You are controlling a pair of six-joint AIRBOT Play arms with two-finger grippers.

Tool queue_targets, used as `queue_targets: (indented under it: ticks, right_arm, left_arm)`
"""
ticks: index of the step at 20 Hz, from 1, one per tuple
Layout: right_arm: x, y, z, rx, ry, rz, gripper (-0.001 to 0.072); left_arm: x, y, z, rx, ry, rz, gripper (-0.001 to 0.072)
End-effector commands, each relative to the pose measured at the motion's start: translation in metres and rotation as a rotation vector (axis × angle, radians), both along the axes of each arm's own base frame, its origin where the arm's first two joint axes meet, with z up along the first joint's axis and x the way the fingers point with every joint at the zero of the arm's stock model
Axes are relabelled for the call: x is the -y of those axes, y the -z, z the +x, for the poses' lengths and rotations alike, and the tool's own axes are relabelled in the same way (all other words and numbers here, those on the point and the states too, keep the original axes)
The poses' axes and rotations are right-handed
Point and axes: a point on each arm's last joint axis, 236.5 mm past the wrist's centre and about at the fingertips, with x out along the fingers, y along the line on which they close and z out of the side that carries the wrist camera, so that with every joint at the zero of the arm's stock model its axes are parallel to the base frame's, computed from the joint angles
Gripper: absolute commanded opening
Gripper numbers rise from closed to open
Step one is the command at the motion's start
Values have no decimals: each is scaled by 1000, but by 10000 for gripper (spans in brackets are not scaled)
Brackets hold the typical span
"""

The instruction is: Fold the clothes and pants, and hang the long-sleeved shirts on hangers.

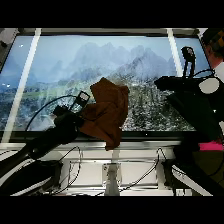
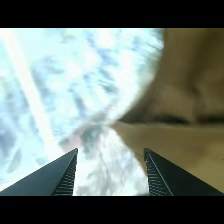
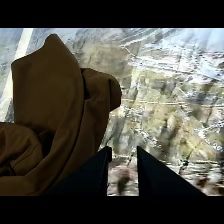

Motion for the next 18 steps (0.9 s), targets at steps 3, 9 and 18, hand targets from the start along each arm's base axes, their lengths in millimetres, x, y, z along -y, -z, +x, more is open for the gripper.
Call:
queue_targets:
  ticks: [3,9,18]
  right_arm:
    - [-1,0,0,-1,-2,1,209]
    - [-1,0,0,-1,-2,0,209]
    - [0,-1,1,5,1,-1,208]
  left_arm:
    - [-74,-18,33,251,-555,-271,498]
    - [-79,31,29,-56,-602,-543,497]
    - [-58,37,31,-249,-571,-950,499]
